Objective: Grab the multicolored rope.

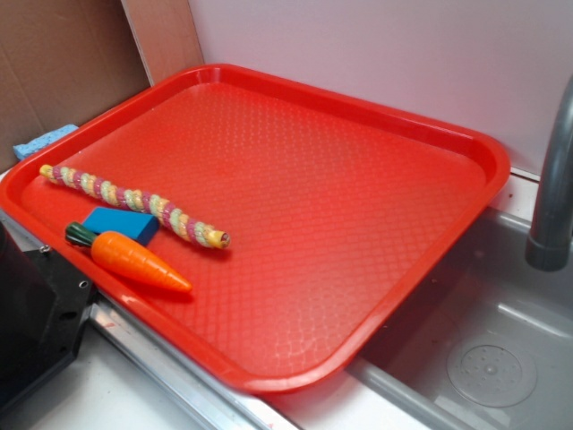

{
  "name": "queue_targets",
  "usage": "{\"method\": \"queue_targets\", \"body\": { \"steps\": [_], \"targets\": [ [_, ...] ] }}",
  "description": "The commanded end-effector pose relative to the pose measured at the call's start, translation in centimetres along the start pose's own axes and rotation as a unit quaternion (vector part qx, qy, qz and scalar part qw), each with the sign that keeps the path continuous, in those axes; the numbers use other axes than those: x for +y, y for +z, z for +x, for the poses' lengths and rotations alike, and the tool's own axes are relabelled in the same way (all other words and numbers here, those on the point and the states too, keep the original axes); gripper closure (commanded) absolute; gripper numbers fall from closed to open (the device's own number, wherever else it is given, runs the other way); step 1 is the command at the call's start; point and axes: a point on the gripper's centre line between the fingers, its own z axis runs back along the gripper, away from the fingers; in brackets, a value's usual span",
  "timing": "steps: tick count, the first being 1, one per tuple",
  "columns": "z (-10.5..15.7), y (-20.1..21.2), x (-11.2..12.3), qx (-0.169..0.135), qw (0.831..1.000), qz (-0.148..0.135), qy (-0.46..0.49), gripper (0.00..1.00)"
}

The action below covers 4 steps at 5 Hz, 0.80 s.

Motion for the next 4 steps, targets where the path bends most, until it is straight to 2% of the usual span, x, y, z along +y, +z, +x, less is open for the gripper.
{"method": "queue_targets", "body": {
  "steps": [1,2,3,4],
  "targets": [
    [0.0,0.0,0.0,0.000,1.000,0.000,0.000,0.00],
    [0.3,-0.5,0.8,-0.006,0.996,0.018,0.088,0.00],
    [0.2,-1.8,1.7,-0.026,0.980,0.011,0.197,0.00],
    [0.2,-3.4,3.6,-0.023,0.947,0.010,0.319,0.00]
  ]
}}
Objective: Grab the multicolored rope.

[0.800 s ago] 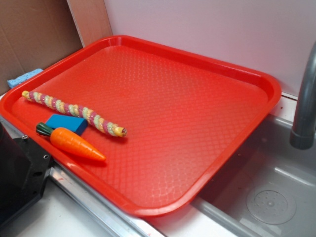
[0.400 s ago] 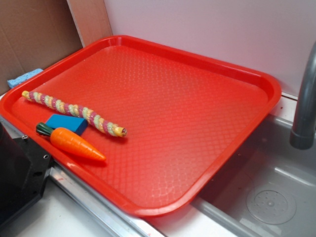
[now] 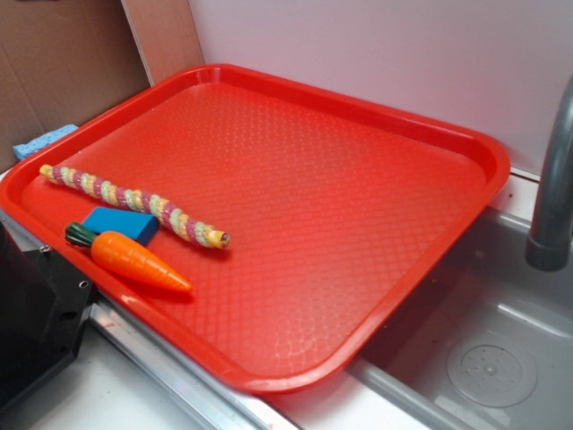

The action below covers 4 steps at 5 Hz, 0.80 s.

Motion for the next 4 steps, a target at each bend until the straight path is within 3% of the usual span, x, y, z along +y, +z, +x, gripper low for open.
{"method": "queue_targets", "body": {
  "steps": [1,2,4],
  "targets": [
    [2.0,-3.5,3.3,-0.010,0.968,0.006,0.249,0.00],
    [2.8,-6.2,5.1,-0.045,0.930,0.025,0.364,0.00],
    [5.0,-13.2,8.0,-0.090,0.883,0.079,0.453,0.00]
  ]
}}
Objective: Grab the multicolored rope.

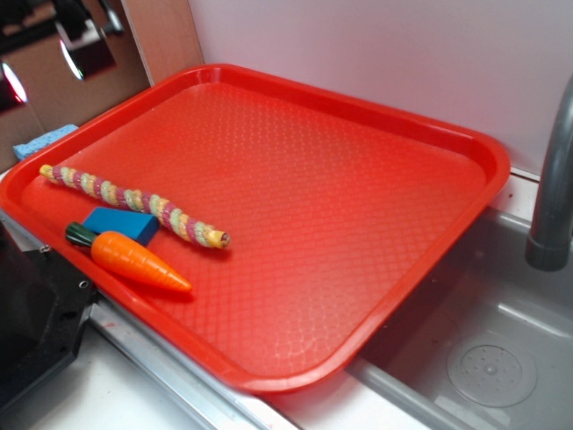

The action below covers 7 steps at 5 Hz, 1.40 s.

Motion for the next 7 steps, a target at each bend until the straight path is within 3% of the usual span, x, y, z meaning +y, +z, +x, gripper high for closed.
{"method": "queue_targets", "body": {
  "steps": [1,4,5,6,7],
  "targets": [
    [2.3,-5.7,0.4,-0.041,0.997,0.016,0.071,0.00],
    [3.3,-10.5,2.0,-0.081,0.991,0.047,0.098,0.00],
    [3.2,-11.0,2.3,-0.082,0.990,0.047,0.108,0.70],
    [3.3,-11.2,2.4,-0.068,0.987,0.045,0.136,1.00],
    [3.3,-11.1,2.6,-0.069,0.986,0.042,0.147,1.00]
  ]
}}
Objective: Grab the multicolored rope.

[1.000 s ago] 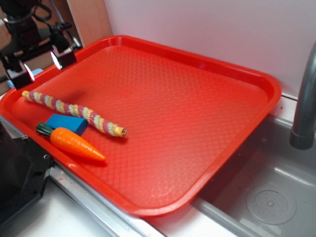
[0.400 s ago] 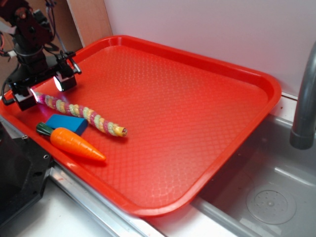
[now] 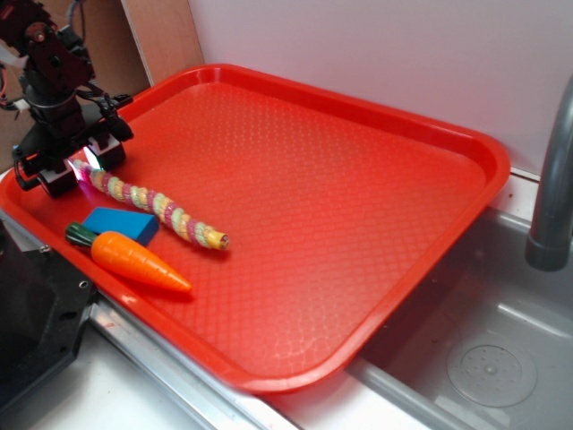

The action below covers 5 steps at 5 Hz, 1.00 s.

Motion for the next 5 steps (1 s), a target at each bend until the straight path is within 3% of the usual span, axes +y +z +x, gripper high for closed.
{"method": "queue_targets", "body": {
  "steps": [1,2,3,4,5],
  "targets": [
    [0.4,0.7,0.5,-0.002,1.000,-0.017,0.014,1.00],
    [0.2,2.8,-0.7,-0.006,0.998,-0.033,-0.056,1.00],
    [-0.3,6.4,-2.6,0.000,0.983,-0.073,-0.169,1.00],
    [-0.8,9.9,-4.5,0.023,0.953,-0.092,-0.289,1.00],
    [-1.5,12.4,-6.4,0.078,0.906,-0.104,-0.402,1.00]
  ]
}}
